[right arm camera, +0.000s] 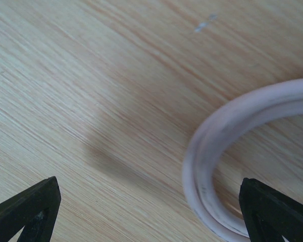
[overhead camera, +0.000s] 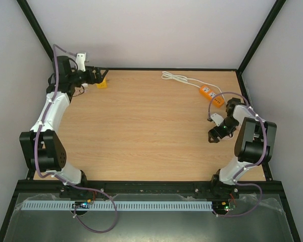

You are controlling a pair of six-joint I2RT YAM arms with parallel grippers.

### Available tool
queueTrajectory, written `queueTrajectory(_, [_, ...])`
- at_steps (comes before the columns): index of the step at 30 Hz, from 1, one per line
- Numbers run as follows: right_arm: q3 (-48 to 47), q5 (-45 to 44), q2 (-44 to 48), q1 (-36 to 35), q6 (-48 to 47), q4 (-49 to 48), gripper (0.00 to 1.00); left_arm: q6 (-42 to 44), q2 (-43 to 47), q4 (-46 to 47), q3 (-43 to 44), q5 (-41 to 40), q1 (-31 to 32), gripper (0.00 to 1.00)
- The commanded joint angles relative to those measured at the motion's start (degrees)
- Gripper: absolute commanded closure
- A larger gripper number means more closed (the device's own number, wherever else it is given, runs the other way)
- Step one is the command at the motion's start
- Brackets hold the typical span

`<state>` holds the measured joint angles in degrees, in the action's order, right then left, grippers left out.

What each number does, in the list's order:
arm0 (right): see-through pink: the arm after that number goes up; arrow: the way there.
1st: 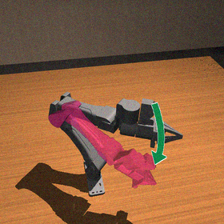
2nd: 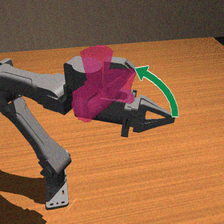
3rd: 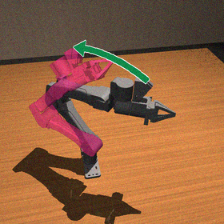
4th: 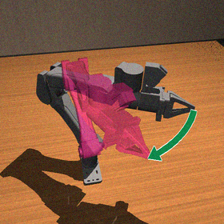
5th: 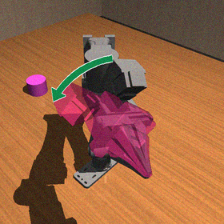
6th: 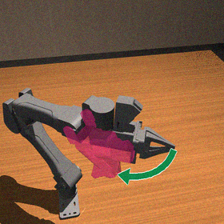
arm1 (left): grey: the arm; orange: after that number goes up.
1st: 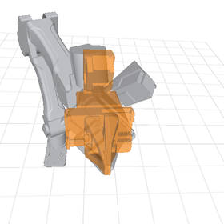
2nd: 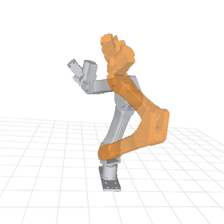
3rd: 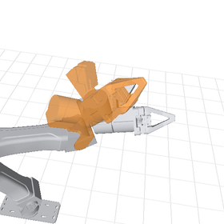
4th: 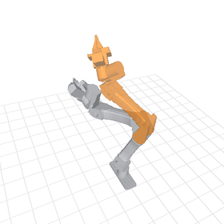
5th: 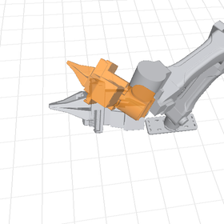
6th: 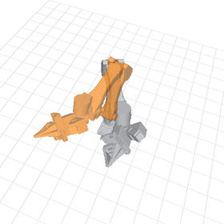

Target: Pull the plug off the socket

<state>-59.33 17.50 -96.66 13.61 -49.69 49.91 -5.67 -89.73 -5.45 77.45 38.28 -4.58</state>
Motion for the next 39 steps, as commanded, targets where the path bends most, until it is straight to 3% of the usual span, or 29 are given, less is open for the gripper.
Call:
queueTrajectory(1, [2.77, -0.95, -0.57, -2.09, -1.08, 0.12, 0.05, -0.32, 1.86, 2.09, -1.08, -0.06, -0.46, 0.00])
queueTrajectory(14, [6.94, 6.04, 2.70, -10.48, -4.18, 6.81, 0.05, -0.57, 2.13, 2.89, -1.81, -0.01, -0.52, 0.00])
queueTrajectory(22, [5.40, 10.38, 2.64, -19.38, -0.99, 7.61, 0.05, -0.57, 1.89, 2.82, -1.45, 0.29, -0.84, 0.00])
queueTrajectory(39, [-5.59, 16.06, -9.71, -42.65, 9.45, 1.50, 0.05, -0.69, 2.02, 0.01, -1.01, 3.90, -7.10, 0.00])
